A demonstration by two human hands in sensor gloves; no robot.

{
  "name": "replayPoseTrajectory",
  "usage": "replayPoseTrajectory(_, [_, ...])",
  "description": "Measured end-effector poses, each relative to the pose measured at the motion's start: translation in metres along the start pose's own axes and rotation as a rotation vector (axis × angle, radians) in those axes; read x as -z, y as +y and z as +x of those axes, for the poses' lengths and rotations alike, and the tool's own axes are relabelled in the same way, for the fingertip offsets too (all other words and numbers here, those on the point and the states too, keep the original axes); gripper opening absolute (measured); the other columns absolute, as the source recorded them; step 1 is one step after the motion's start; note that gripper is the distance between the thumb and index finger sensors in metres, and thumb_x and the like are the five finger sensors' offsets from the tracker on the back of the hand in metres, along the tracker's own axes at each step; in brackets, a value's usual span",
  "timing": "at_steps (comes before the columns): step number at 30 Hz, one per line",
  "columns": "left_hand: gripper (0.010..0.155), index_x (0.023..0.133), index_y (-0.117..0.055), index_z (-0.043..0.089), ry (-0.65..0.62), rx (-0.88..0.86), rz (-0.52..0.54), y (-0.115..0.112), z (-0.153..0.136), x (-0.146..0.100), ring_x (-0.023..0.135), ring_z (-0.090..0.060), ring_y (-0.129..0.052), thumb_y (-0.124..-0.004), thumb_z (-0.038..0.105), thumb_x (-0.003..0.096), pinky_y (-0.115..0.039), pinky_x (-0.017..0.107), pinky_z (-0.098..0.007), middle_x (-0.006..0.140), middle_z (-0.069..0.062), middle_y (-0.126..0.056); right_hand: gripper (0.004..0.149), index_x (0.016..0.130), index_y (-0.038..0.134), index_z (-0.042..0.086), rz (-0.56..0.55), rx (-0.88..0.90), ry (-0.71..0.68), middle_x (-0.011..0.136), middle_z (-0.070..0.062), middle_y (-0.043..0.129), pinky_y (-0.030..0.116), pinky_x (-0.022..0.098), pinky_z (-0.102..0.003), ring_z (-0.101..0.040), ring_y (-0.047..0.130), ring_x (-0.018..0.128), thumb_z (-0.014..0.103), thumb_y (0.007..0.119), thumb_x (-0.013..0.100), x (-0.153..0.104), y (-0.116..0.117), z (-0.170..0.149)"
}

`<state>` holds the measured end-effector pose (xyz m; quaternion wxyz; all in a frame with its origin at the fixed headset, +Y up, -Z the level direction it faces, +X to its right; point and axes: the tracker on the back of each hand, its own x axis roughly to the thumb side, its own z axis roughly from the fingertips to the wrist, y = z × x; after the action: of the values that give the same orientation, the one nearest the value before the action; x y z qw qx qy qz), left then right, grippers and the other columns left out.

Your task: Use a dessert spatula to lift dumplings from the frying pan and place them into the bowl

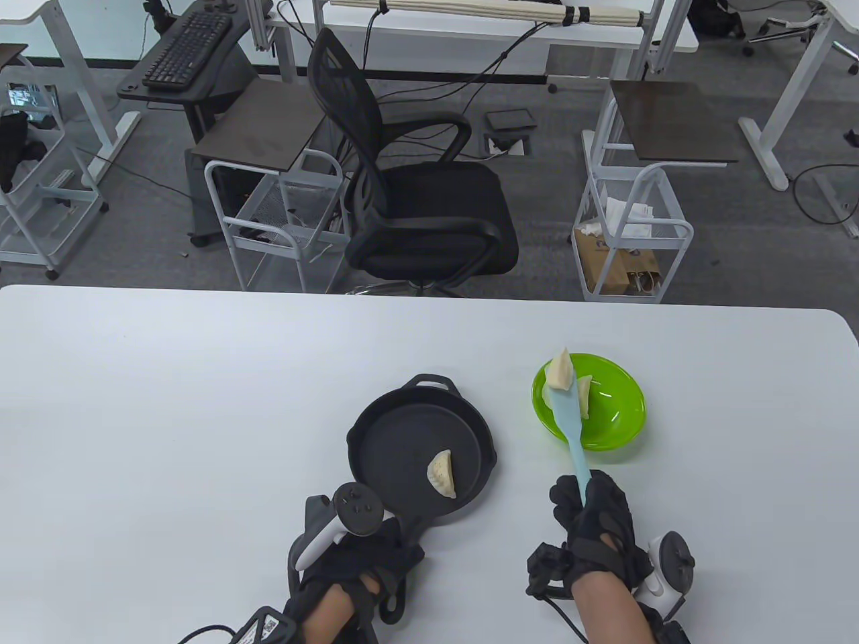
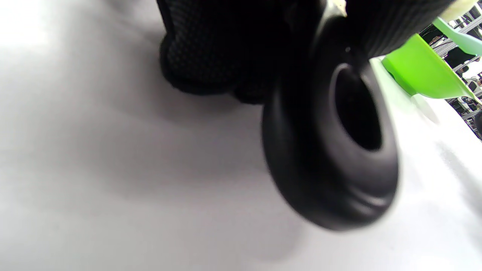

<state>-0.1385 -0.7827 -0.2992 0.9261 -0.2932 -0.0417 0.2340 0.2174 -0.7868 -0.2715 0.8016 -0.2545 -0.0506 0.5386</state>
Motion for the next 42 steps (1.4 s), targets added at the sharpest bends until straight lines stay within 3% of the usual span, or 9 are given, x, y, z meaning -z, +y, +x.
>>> replayPoseTrajectory(17, [0.077, 0.106, -0.055, 0.021, 0.000, 0.000, 0.000, 0.000, 0.000, 0.000, 0.052, -0.019, -0.094, -0.075, 0.065, 0.0461, -0.023, 0.080, -0.053, 0.068, 0.008, -0.100, 0.059, 0.103, 0.033, 0.012, -0.055, 0.090, 0.032, 0.095, -0.008, 0.070, 0.052, 0.073, -0.059, -0.039, 0.073, 0.085, 0.041, 0.058, 0.059, -0.001, -0.006, 0.002])
replayPoseTrajectory(27, [0.078, 0.106, -0.055, 0.021, 0.000, 0.000, 0.000, 0.000, 0.000, 0.000, 0.052, -0.019, -0.095, -0.075, 0.065, 0.0461, -0.023, 0.080, -0.053, 0.067, 0.009, -0.100, 0.059, 0.104, 0.040, 0.009, -0.064, 0.144, 0.058, 0.090, -0.008, 0.080, 0.058, 0.072, -0.058, -0.036, 0.083, 0.080, 0.043, 0.059, 0.059, 0.004, -0.012, 0.002])
replayPoseTrajectory(42, [0.077, 0.106, -0.055, 0.021, 0.000, 0.000, 0.000, 0.000, 0.000, 0.000, 0.052, -0.019, -0.094, -0.075, 0.065, 0.0461, -0.023, 0.080, -0.053, 0.067, 0.009, -0.100, 0.059, 0.104, 0.043, 0.010, -0.021, 0.092, -0.076, 0.084, -0.008, 0.085, 0.060, 0.071, -0.057, -0.035, 0.088, 0.073, 0.045, 0.058, 0.059, -0.002, -0.006, 0.014])
